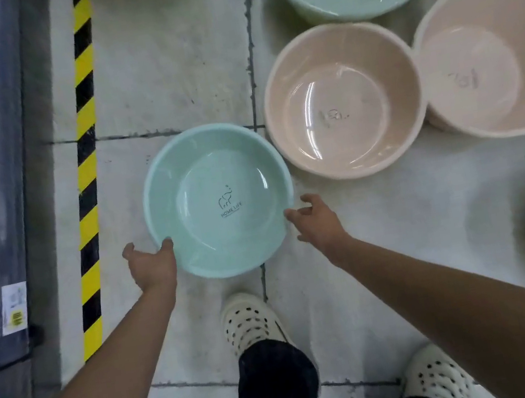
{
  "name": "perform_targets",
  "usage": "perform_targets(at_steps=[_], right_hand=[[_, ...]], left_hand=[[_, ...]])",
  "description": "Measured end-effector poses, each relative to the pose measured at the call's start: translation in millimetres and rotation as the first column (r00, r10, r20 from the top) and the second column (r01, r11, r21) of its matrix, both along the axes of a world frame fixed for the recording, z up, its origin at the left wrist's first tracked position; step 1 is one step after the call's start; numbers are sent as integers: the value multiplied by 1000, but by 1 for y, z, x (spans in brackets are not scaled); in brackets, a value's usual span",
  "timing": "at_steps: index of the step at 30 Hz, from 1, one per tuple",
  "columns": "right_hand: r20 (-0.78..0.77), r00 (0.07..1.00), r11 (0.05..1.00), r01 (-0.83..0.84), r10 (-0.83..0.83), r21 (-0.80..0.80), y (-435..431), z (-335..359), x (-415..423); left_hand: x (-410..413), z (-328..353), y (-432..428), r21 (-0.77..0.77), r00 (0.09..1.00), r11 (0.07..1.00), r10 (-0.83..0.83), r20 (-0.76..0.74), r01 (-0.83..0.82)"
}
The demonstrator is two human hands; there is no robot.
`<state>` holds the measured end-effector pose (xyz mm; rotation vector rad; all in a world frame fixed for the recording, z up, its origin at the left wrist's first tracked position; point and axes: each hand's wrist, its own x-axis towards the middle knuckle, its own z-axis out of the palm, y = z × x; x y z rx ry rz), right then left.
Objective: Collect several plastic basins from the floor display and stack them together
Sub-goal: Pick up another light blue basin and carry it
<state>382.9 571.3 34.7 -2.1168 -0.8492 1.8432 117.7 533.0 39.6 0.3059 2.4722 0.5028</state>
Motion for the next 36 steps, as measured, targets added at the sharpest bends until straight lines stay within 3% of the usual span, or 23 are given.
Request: perform_targets(at_steps=[4,10,16,23,29,36], right_hand=[[8,999,998,49,-49,31,7,-27,-27],[29,995,991,102,-99,-90,20,-18,-39],[-75,988,982,120,-132,-142,38,63,-49],[52,952,947,307,-303,-99,79,150,15],[186,908,921,388,-374,-40,108,143,108],[194,915,928,370,-354,-53,115,81,178]], left_hand=[[-23,-39,6,20,953,994,94,287,-104],[-46,-25,5,101,913,992,24,408,-71],[-60,67,31,165,924,985,-27,381,-39],[1,152,117,211,883,966,-227,412,150],[96,133,190,227,805,926,-375,459,302],[173,57,234,248,766,880,-474,435,404]])
